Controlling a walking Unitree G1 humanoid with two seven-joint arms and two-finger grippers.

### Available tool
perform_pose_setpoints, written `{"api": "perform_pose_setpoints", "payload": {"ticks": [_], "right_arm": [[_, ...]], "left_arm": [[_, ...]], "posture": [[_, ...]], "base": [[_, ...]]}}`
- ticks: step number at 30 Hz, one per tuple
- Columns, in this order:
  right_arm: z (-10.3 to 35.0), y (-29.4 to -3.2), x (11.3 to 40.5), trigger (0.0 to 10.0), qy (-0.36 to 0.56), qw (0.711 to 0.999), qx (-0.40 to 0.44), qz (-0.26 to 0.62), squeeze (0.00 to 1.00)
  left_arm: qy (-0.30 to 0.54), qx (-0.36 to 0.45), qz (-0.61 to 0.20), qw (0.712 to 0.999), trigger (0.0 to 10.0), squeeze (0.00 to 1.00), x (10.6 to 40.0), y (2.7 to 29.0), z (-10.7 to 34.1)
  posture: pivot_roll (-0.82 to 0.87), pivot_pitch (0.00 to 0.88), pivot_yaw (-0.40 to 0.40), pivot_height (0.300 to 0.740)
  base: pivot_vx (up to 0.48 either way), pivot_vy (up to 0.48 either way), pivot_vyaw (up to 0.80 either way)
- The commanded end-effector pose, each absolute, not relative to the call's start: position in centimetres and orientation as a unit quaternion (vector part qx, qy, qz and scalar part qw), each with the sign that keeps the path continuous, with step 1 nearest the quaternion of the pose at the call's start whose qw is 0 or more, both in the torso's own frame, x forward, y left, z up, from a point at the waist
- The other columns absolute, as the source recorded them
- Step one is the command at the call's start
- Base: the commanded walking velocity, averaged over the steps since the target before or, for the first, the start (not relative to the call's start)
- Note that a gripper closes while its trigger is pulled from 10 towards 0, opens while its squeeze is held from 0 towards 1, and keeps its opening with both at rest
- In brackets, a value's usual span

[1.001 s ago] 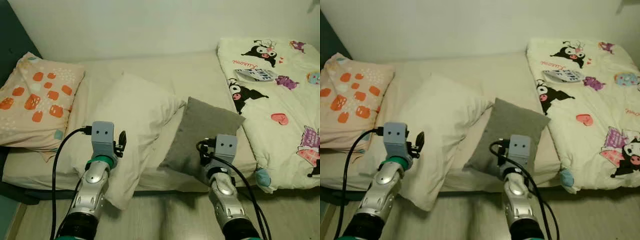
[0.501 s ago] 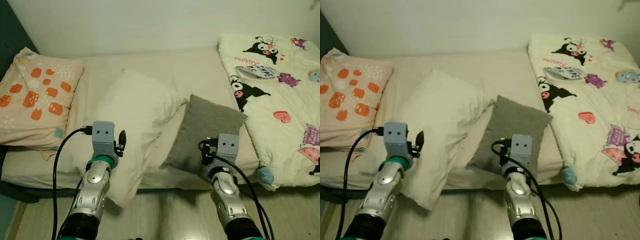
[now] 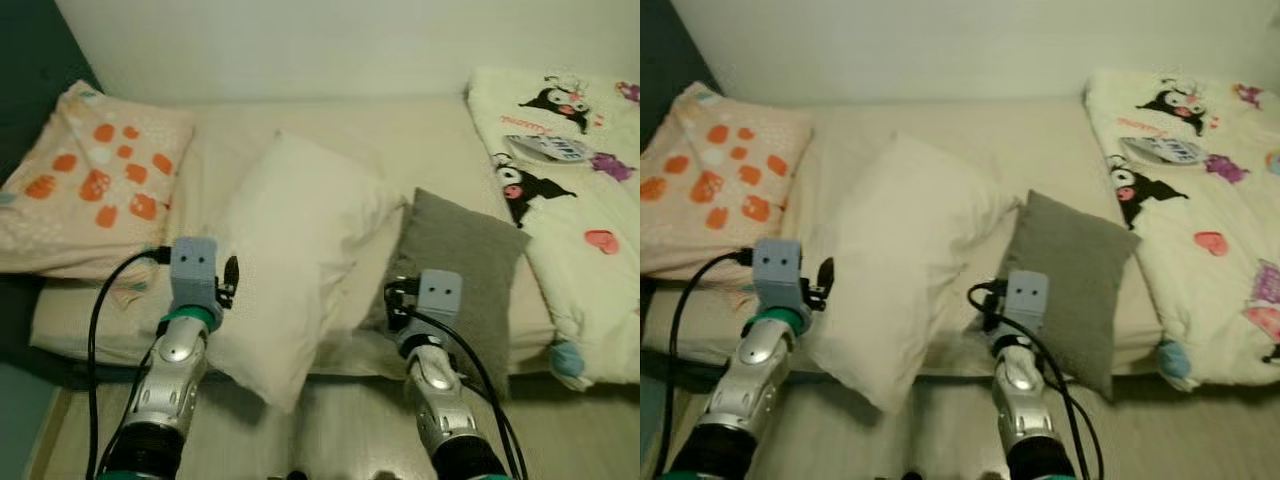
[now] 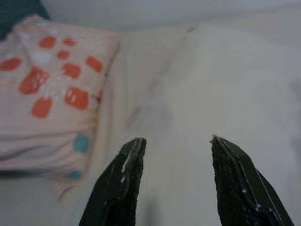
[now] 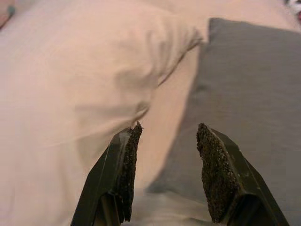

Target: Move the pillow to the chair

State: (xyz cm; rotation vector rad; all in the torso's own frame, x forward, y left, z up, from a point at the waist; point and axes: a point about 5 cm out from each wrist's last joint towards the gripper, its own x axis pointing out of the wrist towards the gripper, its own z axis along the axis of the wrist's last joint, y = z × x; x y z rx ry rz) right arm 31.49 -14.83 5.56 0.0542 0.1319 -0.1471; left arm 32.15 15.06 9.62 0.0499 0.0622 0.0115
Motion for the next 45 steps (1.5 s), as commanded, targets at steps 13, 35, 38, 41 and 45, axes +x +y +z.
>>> {"api": "perform_pose_setpoints", "payload": {"ticks": [13, 35, 38, 41, 45], "right_arm": [[4.6, -14.4, 31.1, 10.0, 0.088, 0.992, 0.043, -0.079, 0.00], [4.3, -14.3, 31.0, 10.0, 0.094, 0.990, 0.052, -0.087, 0.00], [4.3, -14.3, 31.0, 10.0, 0.095, 0.990, 0.053, -0.088, 0.00], [4.2, -14.3, 31.0, 10.0, 0.096, 0.990, 0.054, -0.090, 0.00], [4.2, -14.5, 30.9, 10.0, 0.096, 0.989, 0.055, -0.099, 0.00]], "left_arm": [[0.039, 0.040, 0.014, 0.998, 10.0, 0.00, 32.1, 16.2, 9.7], [0.092, 0.051, -0.004, 0.994, 10.0, 0.00, 32.2, 16.8, 9.1], [0.096, 0.053, -0.008, 0.994, 10.0, 0.00, 32.2, 16.7, 9.1], [0.104, 0.067, -0.010, 0.992, 10.0, 0.00, 32.3, 16.7, 8.9], [0.115, 0.087, -0.010, 0.990, 10.0, 0.00, 32.3, 16.7, 8.5]], "posture": [[0.14, 0.041, 0.132, 0.740], [0.15, 0.036, 0.149, 0.740], [0.15, 0.036, 0.149, 0.740], [0.15, 0.035, 0.155, 0.740], [0.14, 0.036, 0.157, 0.740]], "base": [[0.000, 0.480, 0.00], [0.000, -0.181, 0.00], [0.000, -0.480, 0.00], [0.000, -0.435, 0.00], [0.000, -0.086, 0.00]]}}
